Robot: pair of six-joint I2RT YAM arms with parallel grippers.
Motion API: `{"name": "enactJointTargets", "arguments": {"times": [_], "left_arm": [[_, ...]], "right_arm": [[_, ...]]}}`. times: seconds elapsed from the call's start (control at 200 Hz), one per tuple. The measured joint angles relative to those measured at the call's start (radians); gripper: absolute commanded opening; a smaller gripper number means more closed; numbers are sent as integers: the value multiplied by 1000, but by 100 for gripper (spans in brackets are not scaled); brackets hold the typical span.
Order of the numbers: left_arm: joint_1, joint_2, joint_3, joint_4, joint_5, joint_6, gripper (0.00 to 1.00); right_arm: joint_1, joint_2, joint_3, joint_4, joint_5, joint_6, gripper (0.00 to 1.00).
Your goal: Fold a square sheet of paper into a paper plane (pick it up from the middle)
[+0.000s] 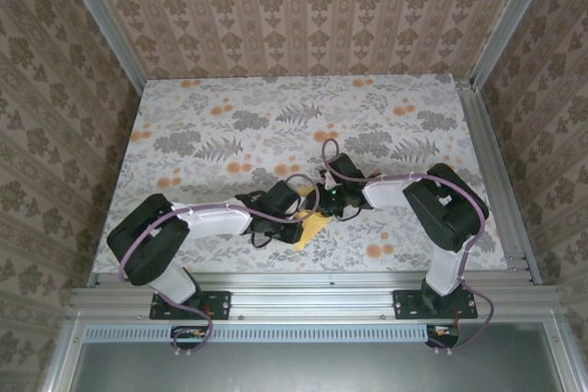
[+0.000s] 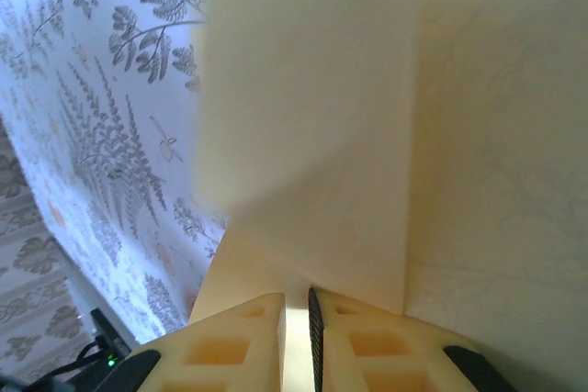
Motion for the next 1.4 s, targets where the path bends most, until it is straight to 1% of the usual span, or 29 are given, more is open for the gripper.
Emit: {"name": "enactJointTargets", "arguments": {"times": [0.16, 0.43, 0.52, 0.67, 1.01, 1.4], "left_arm": [[-66, 24, 50, -69, -119, 16, 11], [-125, 37, 69, -100, -233, -24, 11], [-143, 37, 69, -101, -264, -32, 11], [-183, 41, 68, -99, -331, 3, 11], [-200, 41, 55, -69, -369, 15, 10], [-208, 43, 47, -36, -395, 14, 10]], "right_arm": [[-2, 3, 31, -69, 27, -26, 19], [-21, 6, 45, -125, 6, -49, 16], [-31, 11, 45, -126, -6, -47, 15], [-35, 27, 46, -85, -16, -13, 13], [-52, 56, 82, -86, -29, -9, 13], [-74, 104, 166, -159, -35, -14, 13]]}}
